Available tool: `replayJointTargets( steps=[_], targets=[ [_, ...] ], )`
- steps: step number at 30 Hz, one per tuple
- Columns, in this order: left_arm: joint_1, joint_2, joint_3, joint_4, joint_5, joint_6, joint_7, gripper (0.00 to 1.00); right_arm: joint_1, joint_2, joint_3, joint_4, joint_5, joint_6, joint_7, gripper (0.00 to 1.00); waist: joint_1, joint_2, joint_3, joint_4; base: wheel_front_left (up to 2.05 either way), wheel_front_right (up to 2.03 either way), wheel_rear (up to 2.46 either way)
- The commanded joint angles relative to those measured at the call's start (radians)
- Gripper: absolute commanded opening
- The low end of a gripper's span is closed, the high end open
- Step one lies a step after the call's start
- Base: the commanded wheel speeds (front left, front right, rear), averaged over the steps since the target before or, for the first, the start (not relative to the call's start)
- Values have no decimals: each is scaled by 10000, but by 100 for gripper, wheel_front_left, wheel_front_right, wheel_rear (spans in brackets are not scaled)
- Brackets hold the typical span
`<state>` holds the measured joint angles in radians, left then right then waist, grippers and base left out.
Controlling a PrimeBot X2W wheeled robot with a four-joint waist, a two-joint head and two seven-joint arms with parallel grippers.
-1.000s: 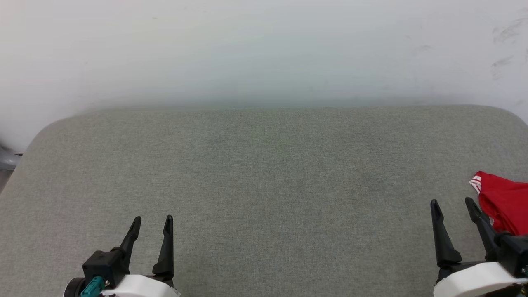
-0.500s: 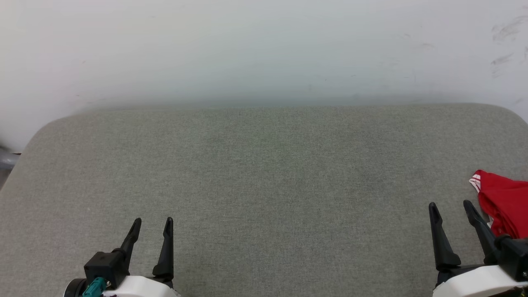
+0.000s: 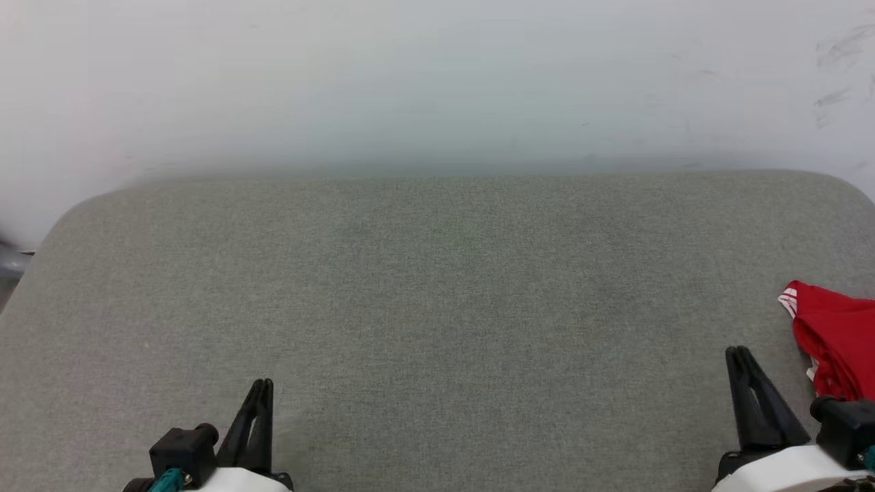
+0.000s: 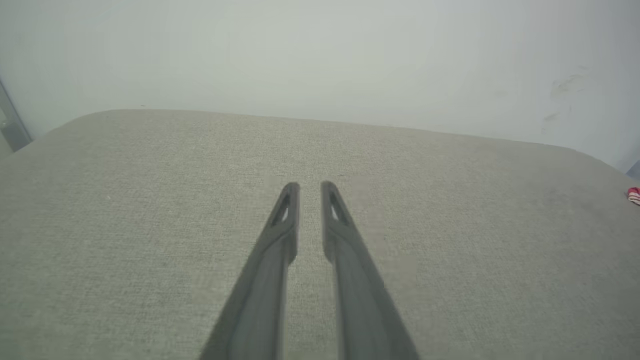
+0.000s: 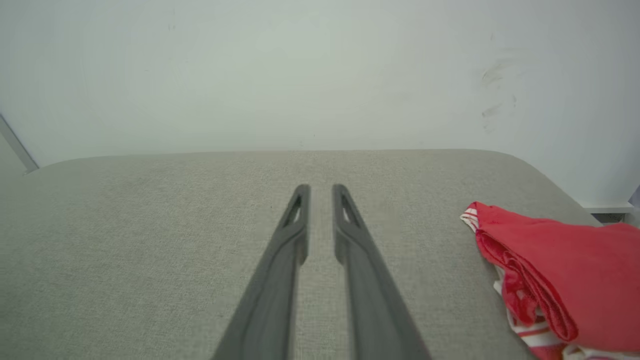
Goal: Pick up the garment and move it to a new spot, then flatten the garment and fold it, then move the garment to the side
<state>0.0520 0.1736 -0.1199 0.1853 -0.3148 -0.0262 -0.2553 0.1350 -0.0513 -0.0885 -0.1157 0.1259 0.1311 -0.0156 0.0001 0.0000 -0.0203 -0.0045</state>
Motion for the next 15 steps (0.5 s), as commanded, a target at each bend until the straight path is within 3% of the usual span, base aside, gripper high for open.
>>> replayJointTargets(
  steps=[1,15],
  targets=[
    [-141,5,95,-68,-280,-28,84,0,-41,-2,30,-75,320,0,-25,0,0,0,3,0,0,0,0],
    [-429,-223,523,43,-2669,-220,766,0,-533,-124,97,625,3215,-1,136,0,0,0,29,5,0,0,0]
  ],
)
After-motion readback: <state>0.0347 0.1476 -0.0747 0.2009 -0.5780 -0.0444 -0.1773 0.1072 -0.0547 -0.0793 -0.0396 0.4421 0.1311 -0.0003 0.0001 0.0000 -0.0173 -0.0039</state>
